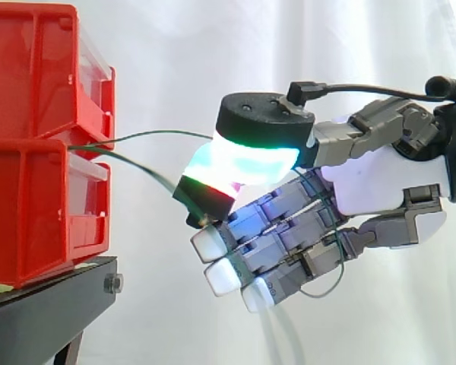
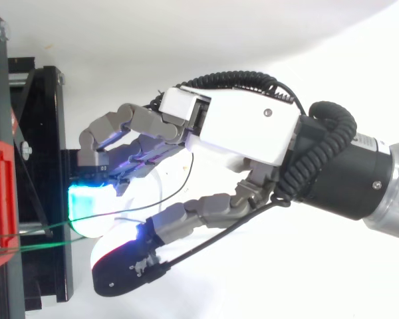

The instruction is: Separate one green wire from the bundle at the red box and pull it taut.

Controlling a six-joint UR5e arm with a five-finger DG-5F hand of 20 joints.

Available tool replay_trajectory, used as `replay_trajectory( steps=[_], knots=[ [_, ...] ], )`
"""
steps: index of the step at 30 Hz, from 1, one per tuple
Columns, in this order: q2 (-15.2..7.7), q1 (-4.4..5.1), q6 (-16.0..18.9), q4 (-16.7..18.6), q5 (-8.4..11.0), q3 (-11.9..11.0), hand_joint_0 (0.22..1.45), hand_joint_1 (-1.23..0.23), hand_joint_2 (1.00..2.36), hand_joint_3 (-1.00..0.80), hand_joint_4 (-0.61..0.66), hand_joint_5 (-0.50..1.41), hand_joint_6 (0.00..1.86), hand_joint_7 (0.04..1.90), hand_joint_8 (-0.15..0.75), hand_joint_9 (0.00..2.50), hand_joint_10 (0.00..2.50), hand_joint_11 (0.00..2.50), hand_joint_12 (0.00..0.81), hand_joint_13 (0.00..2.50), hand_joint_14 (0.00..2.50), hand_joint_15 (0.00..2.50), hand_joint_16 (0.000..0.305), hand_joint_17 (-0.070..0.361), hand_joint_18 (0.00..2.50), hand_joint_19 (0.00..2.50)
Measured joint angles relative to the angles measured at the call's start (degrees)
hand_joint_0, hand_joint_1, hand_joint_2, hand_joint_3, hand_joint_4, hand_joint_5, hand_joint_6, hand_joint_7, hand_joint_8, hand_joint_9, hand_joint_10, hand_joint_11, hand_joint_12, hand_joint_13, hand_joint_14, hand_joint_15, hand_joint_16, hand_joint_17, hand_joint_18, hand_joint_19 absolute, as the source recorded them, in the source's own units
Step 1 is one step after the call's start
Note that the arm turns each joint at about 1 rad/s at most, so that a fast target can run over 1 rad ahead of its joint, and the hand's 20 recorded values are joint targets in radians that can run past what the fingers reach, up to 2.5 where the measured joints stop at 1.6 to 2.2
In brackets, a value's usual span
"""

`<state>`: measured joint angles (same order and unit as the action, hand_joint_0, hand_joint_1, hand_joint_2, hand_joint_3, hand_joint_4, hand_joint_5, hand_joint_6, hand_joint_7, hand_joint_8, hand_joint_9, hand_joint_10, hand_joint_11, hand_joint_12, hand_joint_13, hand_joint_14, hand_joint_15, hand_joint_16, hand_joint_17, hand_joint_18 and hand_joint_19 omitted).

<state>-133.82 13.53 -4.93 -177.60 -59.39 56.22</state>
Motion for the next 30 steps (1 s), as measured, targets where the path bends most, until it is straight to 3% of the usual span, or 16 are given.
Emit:
replay_trajectory(
  steps=[4,8,11,18,30],
  knots=[
    [-0.01,-0.14,1.14,-0.34,-0.23,-0.01,0.49,-0.88,1.00,-0.50,0.20,-0.21,0.88,0.97,0.308,0.86,0.03,0.79,0.388,0.86,0.02,0.55,0.063,0.142,0.72,0.44],
    [0.00,-0.23,1.45,-0.44,-0.27,-0.03,0.49,-0.67,1.00,-0.50,0.19,-0.20,0.86,0.97,0.317,0.92,0.03,0.79,0.398,0.88,0.02,0.55,0.064,0.145,0.73,0.46],
    [0.03,-0.28,1.49,-0.42,-0.28,-0.04,0.51,-0.60,1.00,-0.50,0.18,-0.19,0.84,0.99,0.312,0.94,0.02,0.78,0.393,0.88,0.02,0.55,0.063,0.141,0.72,0.47],
    [0.05,-0.34,1.50,-0.38,-0.29,-0.06,0.56,-0.56,1.01,-0.44,0.17,-0.19,0.83,1.03,0.304,0.95,0.03,0.78,0.385,0.88,0.02,0.56,0.060,0.135,0.71,0.49],
    [0.05,-0.33,1.50,-0.46,-0.24,-0.07,0.59,-0.66,1.02,-0.21,0.14,-0.20,0.89,1.04,0.304,0.94,0.03,0.79,0.385,0.89,0.02,0.56,0.059,0.133,0.72,0.49]
  ],
)
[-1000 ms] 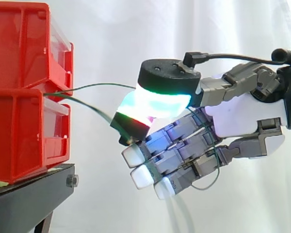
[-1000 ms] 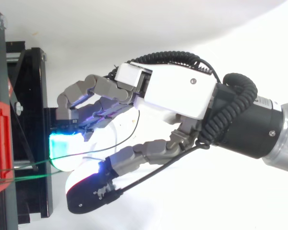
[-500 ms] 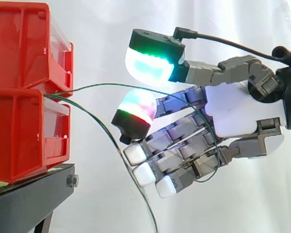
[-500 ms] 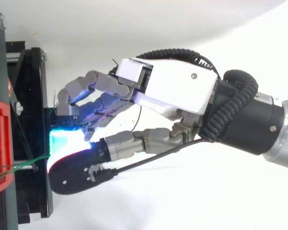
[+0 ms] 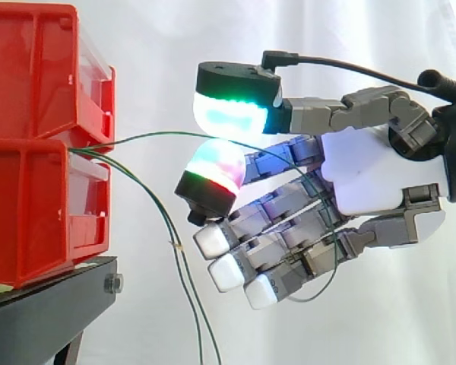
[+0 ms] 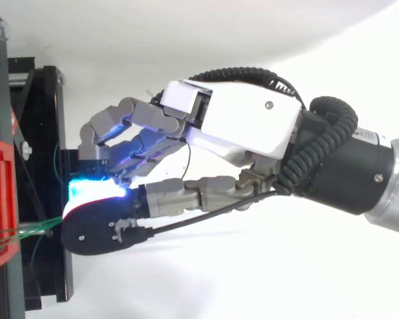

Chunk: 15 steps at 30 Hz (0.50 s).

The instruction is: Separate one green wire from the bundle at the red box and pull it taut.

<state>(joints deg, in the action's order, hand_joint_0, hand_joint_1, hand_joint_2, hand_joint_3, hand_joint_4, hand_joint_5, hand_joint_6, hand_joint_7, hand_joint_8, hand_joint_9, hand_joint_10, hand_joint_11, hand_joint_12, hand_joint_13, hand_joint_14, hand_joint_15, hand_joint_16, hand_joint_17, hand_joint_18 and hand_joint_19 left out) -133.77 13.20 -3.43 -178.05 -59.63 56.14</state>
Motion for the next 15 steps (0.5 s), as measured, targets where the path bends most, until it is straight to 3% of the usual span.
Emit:
replay_trajectory(
  steps=[15],
  knots=[
    [0.00,0.02,-0.10,-0.10,0.22,0.02,0.62,-0.71,1.03,-0.12,0.02,-0.20,0.91,1.07,0.298,0.93,0.03,0.79,0.366,0.88,0.02,0.55,0.058,0.130,0.73,0.47]
  ],
)
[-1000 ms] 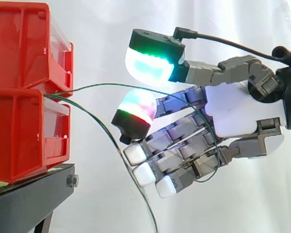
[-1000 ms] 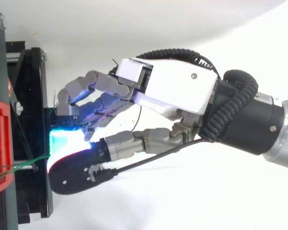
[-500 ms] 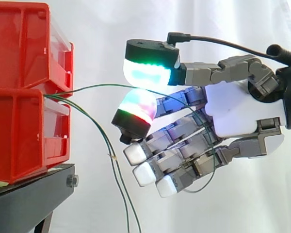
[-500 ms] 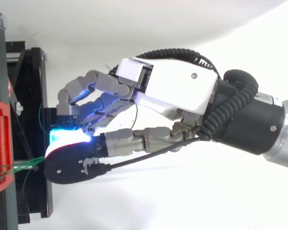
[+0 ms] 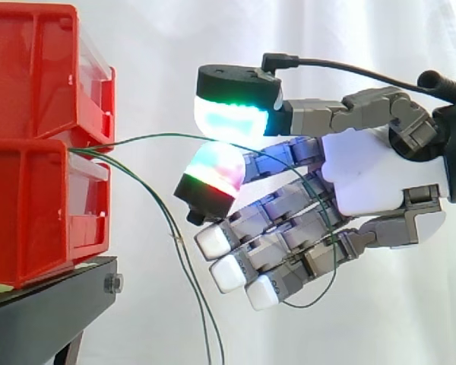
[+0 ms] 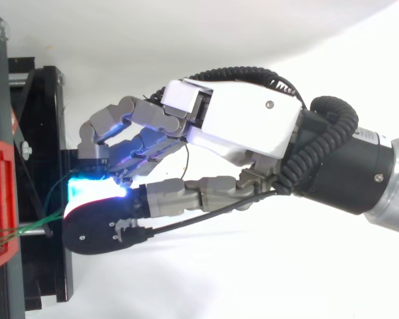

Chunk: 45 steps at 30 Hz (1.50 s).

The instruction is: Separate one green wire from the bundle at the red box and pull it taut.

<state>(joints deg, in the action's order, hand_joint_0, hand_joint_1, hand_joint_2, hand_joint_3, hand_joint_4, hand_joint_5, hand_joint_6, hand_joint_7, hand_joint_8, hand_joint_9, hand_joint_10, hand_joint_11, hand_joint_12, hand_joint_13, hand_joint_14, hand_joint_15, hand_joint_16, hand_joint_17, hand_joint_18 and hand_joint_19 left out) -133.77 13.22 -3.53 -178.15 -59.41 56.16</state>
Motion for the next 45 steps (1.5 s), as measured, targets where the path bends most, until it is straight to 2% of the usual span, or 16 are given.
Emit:
replay_trajectory(
  steps=[8,14,16,21,27,33,38,41,45],
  knots=[
    [-0.05,0.02,-0.35,0.17,0.04,0.26,0.64,-0.72,1.04,-0.04,-0.07,-0.20,0.93,1.11,0.292,0.96,0.03,0.79,0.361,0.89,0.02,0.55,0.057,0.128,0.74,0.46],
    [-0.02,0.16,-0.32,0.91,-0.09,2.67,0.65,-0.72,1.03,-0.02,-0.12,-0.19,0.93,1.17,0.293,0.98,0.03,0.79,0.359,0.90,0.02,0.55,0.057,0.128,0.73,0.46],
    [-0.04,0.25,-0.16,2.48,-0.09,4.31,0.65,-0.72,1.03,0.00,-0.14,-0.19,0.93,1.22,0.296,1.00,0.03,0.80,0.360,0.90,0.02,0.55,0.056,0.127,0.73,0.47],
    [-0.05,0.38,-0.10,8.03,-0.16,7.25,0.65,-0.73,1.03,0.01,-0.14,-0.19,0.94,1.22,0.292,1.01,0.03,0.79,0.358,0.90,0.02,0.55,0.056,0.127,0.74,0.46],
    [-0.07,0.46,-0.30,13.13,-0.10,9.04,0.66,-0.73,1.03,0.00,-0.15,-0.19,0.94,1.20,0.294,1.01,0.03,0.78,0.360,0.91,0.02,0.55,0.056,0.126,0.73,0.47],
    [-0.06,0.54,-0.45,14.16,-0.09,9.81,0.66,-0.73,1.03,-0.01,-0.15,-0.19,0.94,1.20,0.290,1.02,0.03,0.79,0.361,0.91,0.02,0.55,0.056,0.126,0.73,0.47],
    [-0.06,0.64,-0.30,14.79,-0.09,12.48,0.65,-0.73,1.03,0.00,-0.14,-0.19,0.93,1.20,0.290,1.02,0.03,0.79,0.362,0.91,0.02,0.55,0.056,0.126,0.73,0.47],
    [-0.06,0.76,-0.32,16.58,0.01,13.91,0.65,-0.73,1.03,0.00,-0.14,-0.19,0.93,1.20,0.291,1.01,0.03,0.79,0.366,0.91,0.02,0.55,0.056,0.126,0.73,0.47],
    [-0.07,0.83,-0.47,18.98,0.04,14.46,0.65,-0.72,1.03,-0.01,-0.13,-0.19,0.93,1.20,0.293,1.01,0.03,0.79,0.365,0.90,0.02,0.55,0.056,0.126,0.73,0.46]
  ],
)
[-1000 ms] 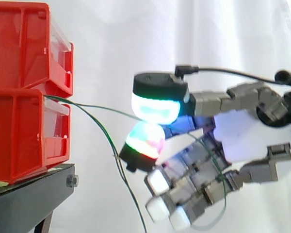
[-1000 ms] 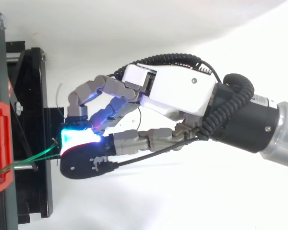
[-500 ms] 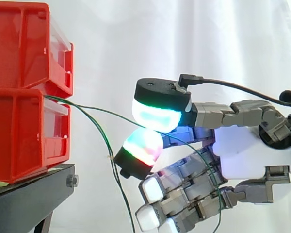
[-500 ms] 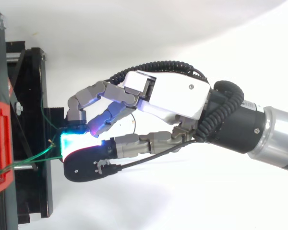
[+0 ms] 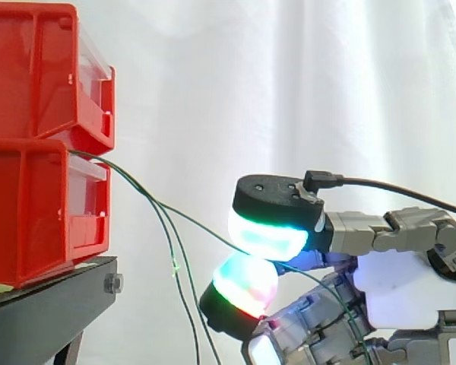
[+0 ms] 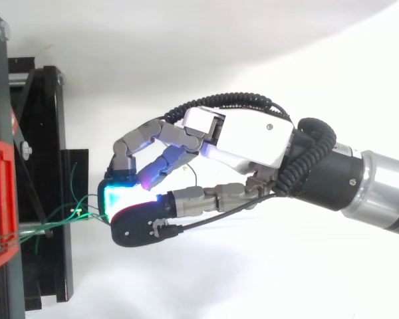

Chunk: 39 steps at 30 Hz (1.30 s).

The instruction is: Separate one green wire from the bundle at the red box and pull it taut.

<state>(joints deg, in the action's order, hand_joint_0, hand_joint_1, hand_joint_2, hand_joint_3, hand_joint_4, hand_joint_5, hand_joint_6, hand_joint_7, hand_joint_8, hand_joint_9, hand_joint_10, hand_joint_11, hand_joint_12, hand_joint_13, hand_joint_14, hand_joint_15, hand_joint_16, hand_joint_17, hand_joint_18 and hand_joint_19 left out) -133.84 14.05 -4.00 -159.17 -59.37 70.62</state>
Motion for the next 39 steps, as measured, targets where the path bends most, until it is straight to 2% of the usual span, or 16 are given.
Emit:
replay_trajectory(
  steps=[39],
  knots=[
    [-0.02,0.04,-0.04,0.71,-0.13,0.13,0.65,-0.72,1.03,-0.01,-0.12,-0.19,0.93,1.22,0.295,1.01,0.03,0.79,0.362,0.88,0.02,0.54,0.057,0.128,0.68,0.45]
  ],
)
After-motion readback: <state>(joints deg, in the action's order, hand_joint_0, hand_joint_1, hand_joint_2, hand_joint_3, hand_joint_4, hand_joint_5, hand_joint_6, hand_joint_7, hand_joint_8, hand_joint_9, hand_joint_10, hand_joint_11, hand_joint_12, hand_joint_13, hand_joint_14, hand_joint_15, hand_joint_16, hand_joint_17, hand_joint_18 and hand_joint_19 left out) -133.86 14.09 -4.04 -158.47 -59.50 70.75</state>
